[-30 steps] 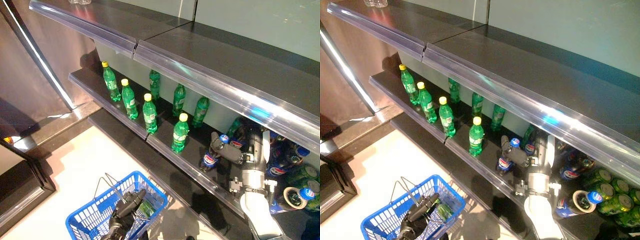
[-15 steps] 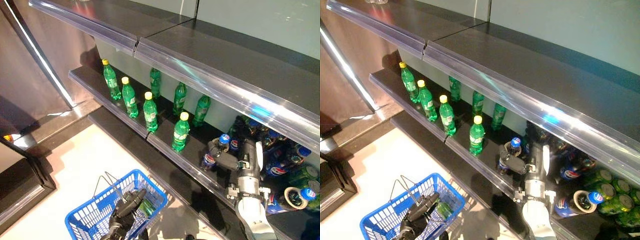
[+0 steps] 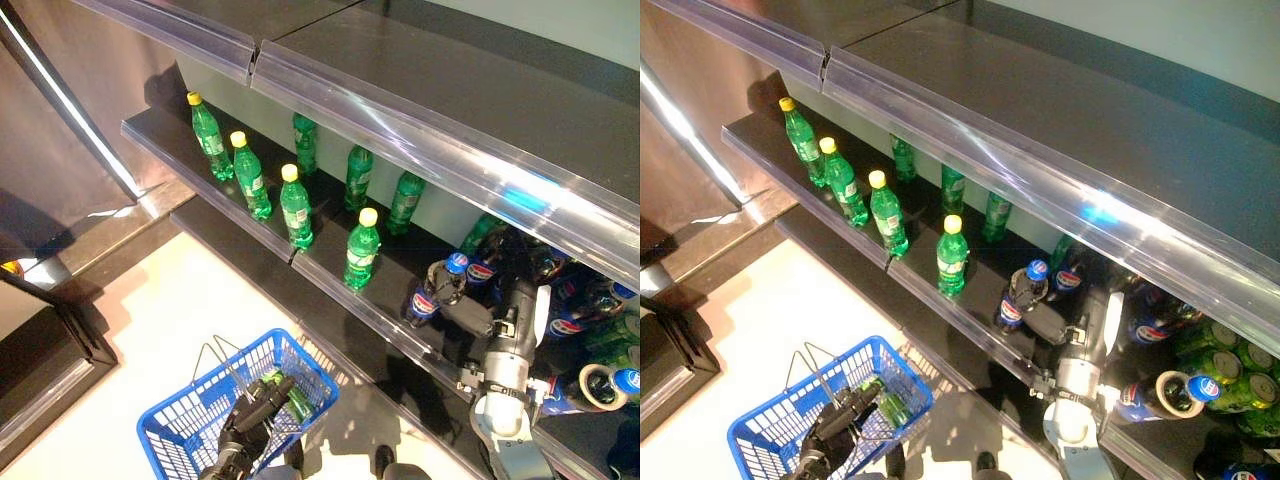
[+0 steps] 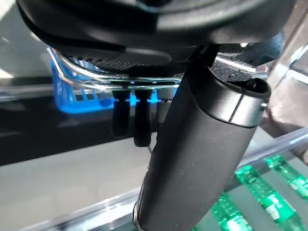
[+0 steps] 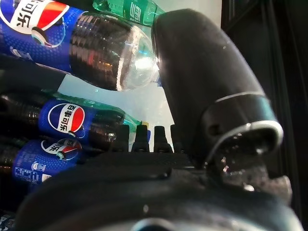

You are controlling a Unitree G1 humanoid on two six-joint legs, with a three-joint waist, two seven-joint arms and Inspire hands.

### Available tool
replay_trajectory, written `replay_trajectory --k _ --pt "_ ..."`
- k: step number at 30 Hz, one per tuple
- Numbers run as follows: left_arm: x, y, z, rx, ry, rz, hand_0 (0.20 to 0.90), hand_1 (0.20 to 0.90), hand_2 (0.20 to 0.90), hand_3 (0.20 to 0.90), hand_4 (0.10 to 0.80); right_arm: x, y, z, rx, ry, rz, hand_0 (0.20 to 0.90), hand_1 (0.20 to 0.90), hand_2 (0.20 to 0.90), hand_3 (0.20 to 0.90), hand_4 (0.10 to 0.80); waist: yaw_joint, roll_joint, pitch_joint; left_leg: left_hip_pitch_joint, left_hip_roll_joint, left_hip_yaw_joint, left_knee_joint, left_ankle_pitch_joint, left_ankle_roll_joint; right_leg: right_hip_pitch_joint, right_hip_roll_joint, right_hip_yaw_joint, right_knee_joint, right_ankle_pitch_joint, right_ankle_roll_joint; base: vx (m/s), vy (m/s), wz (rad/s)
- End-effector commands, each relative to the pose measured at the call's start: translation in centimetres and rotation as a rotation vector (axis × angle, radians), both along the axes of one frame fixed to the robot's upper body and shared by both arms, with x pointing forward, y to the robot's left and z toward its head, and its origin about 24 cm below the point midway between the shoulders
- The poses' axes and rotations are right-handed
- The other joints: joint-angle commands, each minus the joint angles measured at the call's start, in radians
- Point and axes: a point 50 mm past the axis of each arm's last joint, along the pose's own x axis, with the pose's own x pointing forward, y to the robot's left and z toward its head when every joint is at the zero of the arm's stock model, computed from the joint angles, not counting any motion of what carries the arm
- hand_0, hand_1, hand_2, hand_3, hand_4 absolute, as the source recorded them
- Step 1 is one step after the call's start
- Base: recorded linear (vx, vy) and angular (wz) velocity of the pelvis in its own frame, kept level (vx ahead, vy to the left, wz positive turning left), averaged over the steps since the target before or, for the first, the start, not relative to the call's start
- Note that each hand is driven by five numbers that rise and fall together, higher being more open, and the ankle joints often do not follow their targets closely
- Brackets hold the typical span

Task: Pick up the drink and place into the basket.

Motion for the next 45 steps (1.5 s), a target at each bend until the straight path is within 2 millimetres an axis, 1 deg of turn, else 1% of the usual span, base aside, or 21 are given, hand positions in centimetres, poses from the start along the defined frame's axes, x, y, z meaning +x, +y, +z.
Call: replay_trajectory --k 1,6,10,15,22,29,31,36,45 --pt "5.5 0.4 7.0 0.006 -0.464 -0.055 0.3 0.3 0.3 0.2 0.1 0.5 0.8 3.8 -0.02 -0.232 0.031 0.9 0.9 0.9 0.9 0.8 0.034 -0.018 -0.009 -0.06 0.095 -0.022 0.271 -0.139 -0.054 -0.118 -0.124 -0.017 0.067 0.154 0.083 -0.006 -0.037 0.0" --pt "5.3 0.3 7.0 0.009 -0.467 -0.067 0.3 0.3 0.3 0.2 0.1 0.4 0.9 3.4 0.004 -0.206 0.061 0.9 0.9 0.9 0.9 0.8 0.037 -0.019 0.011 -0.081 0.097 -0.03 0.298 -0.144 -0.056 -0.122 -0.125 -0.015 0.074 0.152 0.081 0.006 -0.004 0.01" --pt "5.8 0.0 7.3 0.007 -0.479 -0.072 0.3 0.3 0.3 0.2 0.1 0.7 1.4 3.3 0.011 -0.202 0.096 0.9 0.9 0.9 0.9 0.8 0.038 -0.016 0.033 -0.103 0.095 -0.042 0.311 -0.14 -0.06 -0.132 -0.125 -0.008 0.075 0.155 0.082 -0.003 -0.002 0.01" --pt "5.9 0.0 7.4 0.007 -0.487 -0.069 0.3 0.3 0.3 0.2 0.1 0.7 1.7 3.1 0.017 -0.192 0.126 0.9 0.9 0.9 0.9 0.8 0.043 -0.015 0.046 -0.122 0.097 -0.049 0.32 -0.134 -0.066 -0.134 -0.128 -0.009 0.072 0.157 0.085 -0.011 -0.004 0.03" --pt "5.2 0.1 7.0 0.008 -0.474 -0.063 0.3 0.3 0.3 0.2 0.1 0.3 1.4 2.5 0.029 -0.156 0.135 0.9 0.9 0.9 0.9 0.8 0.049 -0.016 0.043 -0.128 0.103 -0.057 0.328 -0.125 -0.074 -0.116 -0.13 -0.018 0.064 0.156 0.085 0.015 -0.003 0.0" --pt "4.9 0.2 6.8 0.01 -0.462 -0.073 0.3 0.3 0.3 0.2 0.1 0.1 1.0 1.8 0.05 -0.132 0.096 0.9 0.9 0.9 0.9 0.8 0.06 -0.014 0.044 -0.136 0.11 -0.062 0.336 -0.115 -0.08 -0.104 -0.131 -0.028 0.062 0.156 0.084 0.014 -0.005 0.01" --pt "5.0 0.1 6.7 0.011 -0.461 -0.08 0.3 0.3 0.3 0.2 0.1 0.3 0.9 1.6 0.067 -0.124 0.077 0.9 0.9 0.9 0.9 0.8 0.062 -0.013 0.048 -0.142 0.112 -0.065 0.343 -0.113 -0.083 -0.103 -0.131 -0.029 0.062 0.157 0.083 0.014 -0.019 0.05" --pt "5.3 -0.2 6.7 0.011 -0.459 -0.104 0.3 0.3 0.3 0.2 0.1 1.3 0.6 1.1 0.191 -0.122 0.037 0.9 0.9 0.9 0.9 0.8 0.079 -0.009 0.06 -0.151 0.116 -0.081 0.362 -0.109 -0.092 -0.081 -0.134 -0.039 0.056 0.16 0.078 0.052 -0.028 0.02" --pt "5.7 -0.8 7.2 0.004 -0.484 -0.167 0.3 0.3 0.3 0.2 0.1 2.5 1.0 1.3 0.243 -0.151 -0.012 0.9 0.9 0.9 0.9 0.8 0.11 0.004 0.073 -0.178 0.118 -0.108 0.385 -0.097 -0.101 -0.06 -0.142 -0.057 0.047 0.169 0.079 0.055 -0.017 0.06"
